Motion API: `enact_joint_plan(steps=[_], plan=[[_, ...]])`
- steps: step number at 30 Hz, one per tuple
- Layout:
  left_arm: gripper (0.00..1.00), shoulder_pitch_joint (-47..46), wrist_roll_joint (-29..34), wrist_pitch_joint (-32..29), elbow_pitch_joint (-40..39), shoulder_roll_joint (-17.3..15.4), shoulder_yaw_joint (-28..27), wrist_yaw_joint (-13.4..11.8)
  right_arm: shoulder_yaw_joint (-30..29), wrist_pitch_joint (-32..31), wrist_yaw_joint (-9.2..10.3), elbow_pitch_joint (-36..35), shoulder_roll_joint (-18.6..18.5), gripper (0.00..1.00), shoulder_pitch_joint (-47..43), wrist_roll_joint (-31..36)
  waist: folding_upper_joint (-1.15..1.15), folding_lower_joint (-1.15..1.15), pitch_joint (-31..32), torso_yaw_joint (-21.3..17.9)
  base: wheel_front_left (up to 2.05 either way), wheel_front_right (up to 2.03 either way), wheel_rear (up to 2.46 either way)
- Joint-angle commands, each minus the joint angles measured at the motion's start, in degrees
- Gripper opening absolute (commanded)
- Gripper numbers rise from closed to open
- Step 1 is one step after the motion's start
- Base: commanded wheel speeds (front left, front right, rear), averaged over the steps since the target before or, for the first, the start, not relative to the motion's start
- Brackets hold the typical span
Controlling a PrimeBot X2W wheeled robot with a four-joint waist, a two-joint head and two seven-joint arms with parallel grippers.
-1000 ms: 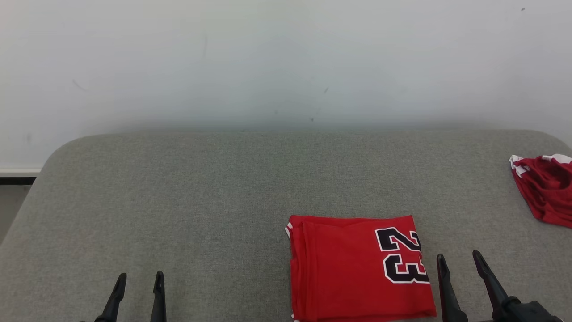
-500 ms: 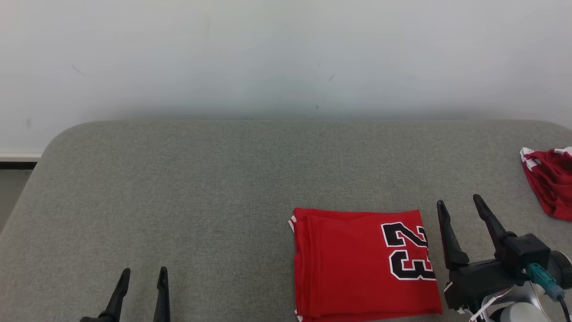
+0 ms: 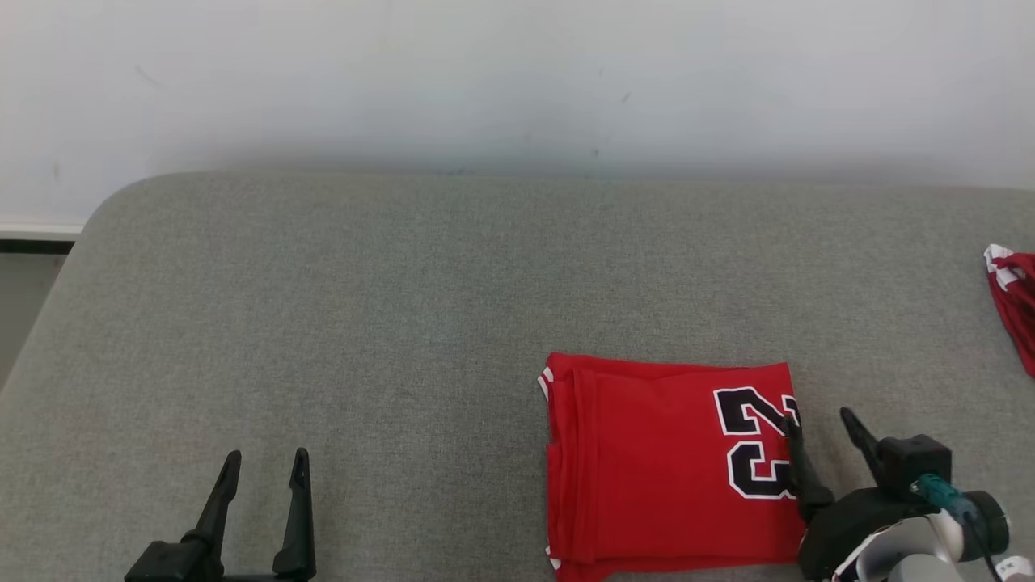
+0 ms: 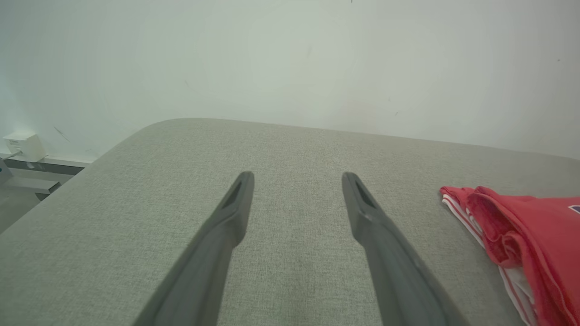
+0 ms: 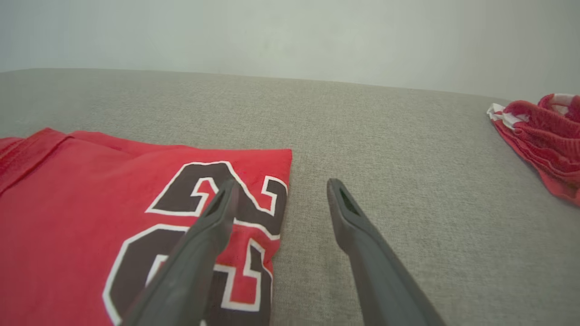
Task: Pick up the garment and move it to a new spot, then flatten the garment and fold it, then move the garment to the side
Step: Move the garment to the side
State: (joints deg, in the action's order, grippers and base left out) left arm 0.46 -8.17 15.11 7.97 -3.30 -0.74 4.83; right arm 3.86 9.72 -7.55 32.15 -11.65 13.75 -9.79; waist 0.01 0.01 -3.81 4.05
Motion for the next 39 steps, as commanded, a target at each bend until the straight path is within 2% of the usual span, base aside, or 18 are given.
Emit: enact_joint_plan(steps=[1, 9, 10, 11, 12, 20, 27, 28, 33, 39], plan=[[1.0, -0.6, -0.2, 0.0, 0.2, 0.0, 0.0, 0.1, 0.6, 0.7, 0.17, 1.5, 0.4, 1.0, 0.8, -0.2, -0.01, -0.01, -0.8, 0.4, 0.0, 0.0, 0.0], [1.0, -1.8, 0.0, 0.0, 0.6, 0.1, 0.3, 0.3, 3.2, 2.0, 0.17, 11.3, 1.3, 1.0, 3.2, -2.0, -0.01, -0.01, -2.2, 0.6, 0.0, 0.0, 0.0], [1.0, -2.0, 0.0, 0.0, 0.6, 0.1, 0.3, 0.3, 3.8, 2.1, 0.17, 12.2, 1.6, 0.95, 3.5, -2.4, -0.01, -0.01, -2.4, 0.6, 0.0, 0.0, 0.0], [1.0, -2.1, -0.1, 0.0, 0.6, 0.1, 0.3, 0.3, 4.4, 2.1, 0.17, 13.1, 1.7, 0.42, 3.8, -3.0, -0.01, -0.01, -2.5, 0.6, 0.0, 0.0, 0.0], [1.0, -2.2, -0.2, 0.0, 0.7, 0.2, 0.3, 0.3, 5.1, 2.1, 0.17, 13.8, 1.9, 0.0, 4.1, -3.4, -0.01, -0.01, -2.7, 0.6, 0.0, 0.0, 0.0], [1.0, -3.1, -0.8, 0.0, 0.6, 0.3, 0.6, -0.1, 8.6, 3.1, 0.17, 16.2, 0.1, 0.0, 9.5, -6.0, -0.01, -0.01, -4.6, 0.1, 0.0, 0.0, 0.0], [1.0, -5.6, -1.1, 0.0, -0.1, 0.3, 1.6, 0.2, 13.2, 2.3, 0.17, 14.0, -6.0, 0.0, 17.7, -6.2, -0.01, -0.01, -9.4, -1.8, 0.0, 0.0, 0.0], [1.0, -5.6, -1.1, 0.0, -0.1, 0.3, 1.6, 0.2, 13.2, 2.3, 0.17, 14.0, -6.0, 0.0, 17.7, -6.2, -0.01, -0.01, -9.4, -1.8, 0.0, 0.0, 0.0], [1.0, -9.4, -0.8, 0.0, -1.7, 0.4, 2.8, 0.7, 16.9, 0.5, 0.17, 9.9, -13.6, 0.0, 24.7, -6.6, -0.01, -0.01, -15.7, -4.4, 0.0, 0.0, 0.0], [1.0, -14.1, 0.4, 0.0, -3.5, 0.2, 3.1, 1.1, 17.0, -1.1, 0.17, 3.8, -24.4, 0.0, 30.2, -9.9, -0.01, -0.01, -23.0, -8.3, 0.0, 0.0, 0.0]])
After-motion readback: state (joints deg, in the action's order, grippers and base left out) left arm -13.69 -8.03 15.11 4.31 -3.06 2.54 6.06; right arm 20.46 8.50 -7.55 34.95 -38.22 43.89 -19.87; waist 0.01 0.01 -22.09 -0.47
